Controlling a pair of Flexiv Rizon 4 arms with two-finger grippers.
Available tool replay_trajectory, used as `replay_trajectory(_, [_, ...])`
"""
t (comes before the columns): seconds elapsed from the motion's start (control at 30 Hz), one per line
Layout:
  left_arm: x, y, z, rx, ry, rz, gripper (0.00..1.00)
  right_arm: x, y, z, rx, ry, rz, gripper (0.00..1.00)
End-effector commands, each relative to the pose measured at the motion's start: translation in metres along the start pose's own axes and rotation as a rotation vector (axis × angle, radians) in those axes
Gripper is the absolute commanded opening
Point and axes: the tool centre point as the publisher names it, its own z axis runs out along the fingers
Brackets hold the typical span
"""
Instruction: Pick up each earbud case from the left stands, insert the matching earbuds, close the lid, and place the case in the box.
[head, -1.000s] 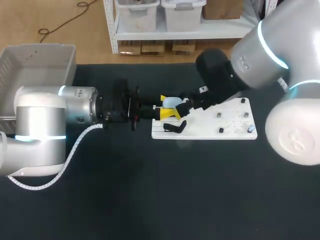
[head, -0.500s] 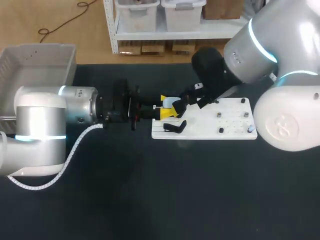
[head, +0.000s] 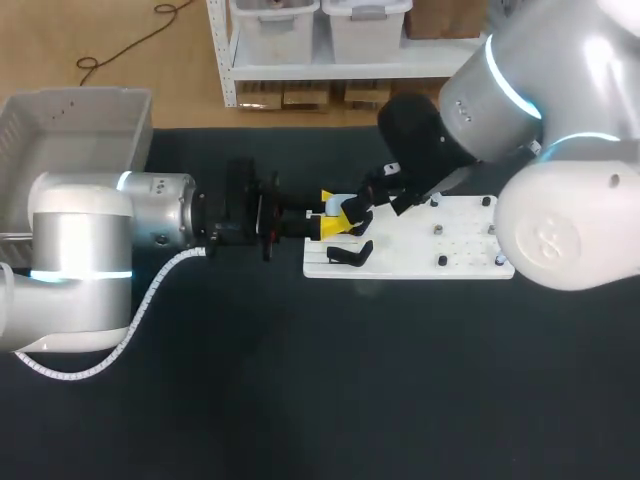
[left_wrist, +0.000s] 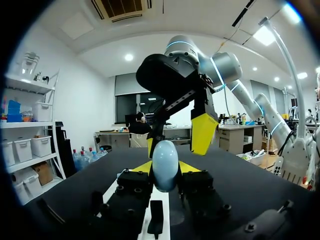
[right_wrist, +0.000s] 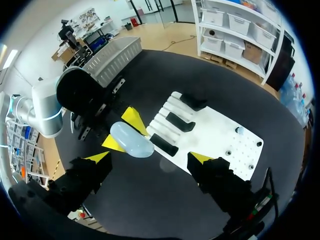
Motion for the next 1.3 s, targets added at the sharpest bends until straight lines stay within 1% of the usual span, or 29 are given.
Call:
replay_trajectory(0.03, [0.001, -0.001, 0.000, -0.003, -0.002, 0.002, 0.00, -0.002, -0.002, 0.001, 0.000, 0.002, 0.005, 1.00])
replay_trajectory(0.93, [0.001, -0.001, 0.000, -0.003, -0.002, 0.002, 0.00, -0.009, -0.013, 0.005, 0.014, 0.008, 0.047, 1.00])
replay_trajectory(1.17, [0.001, -0.001, 0.000, -0.003, -0.002, 0.002, 0.00, -0.014, -0.013, -0.002, 0.016, -0.013, 0.046, 1.00])
replay_trajectory(1.3, [0.001, -0.001, 0.000, -0.003, -0.002, 0.002, 0.00, -0.020, -0.015, -0.012, 0.021, -0.046, 0.045, 1.00])
